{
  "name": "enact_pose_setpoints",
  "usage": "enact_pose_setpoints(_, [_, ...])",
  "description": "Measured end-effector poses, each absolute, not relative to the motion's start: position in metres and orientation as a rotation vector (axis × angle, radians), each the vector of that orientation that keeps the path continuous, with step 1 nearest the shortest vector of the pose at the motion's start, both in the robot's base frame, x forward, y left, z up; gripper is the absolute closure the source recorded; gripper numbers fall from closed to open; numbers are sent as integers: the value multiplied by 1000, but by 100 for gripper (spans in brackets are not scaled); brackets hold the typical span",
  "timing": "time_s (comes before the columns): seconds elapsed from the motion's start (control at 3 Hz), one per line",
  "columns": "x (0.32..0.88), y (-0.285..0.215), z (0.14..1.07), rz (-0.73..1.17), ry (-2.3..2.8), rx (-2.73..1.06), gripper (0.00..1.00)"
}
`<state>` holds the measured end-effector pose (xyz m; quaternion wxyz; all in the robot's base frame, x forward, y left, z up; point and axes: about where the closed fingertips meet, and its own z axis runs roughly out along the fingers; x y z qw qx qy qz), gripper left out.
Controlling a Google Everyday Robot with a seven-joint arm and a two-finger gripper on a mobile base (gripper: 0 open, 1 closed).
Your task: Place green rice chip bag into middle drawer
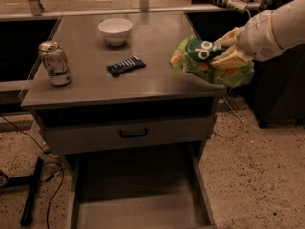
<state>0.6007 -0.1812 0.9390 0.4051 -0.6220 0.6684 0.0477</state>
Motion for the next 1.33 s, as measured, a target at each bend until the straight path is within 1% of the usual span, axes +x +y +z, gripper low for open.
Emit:
enact_pose_setpoints(0.67, [536,-208,906,49,1738,-1563,100])
enact_pose_setpoints(1.0, [514,-221,874,51,1778,-1540,100])
enact_pose_setpoints(1.33, [496,-223,841,79,1818,-1542,100])
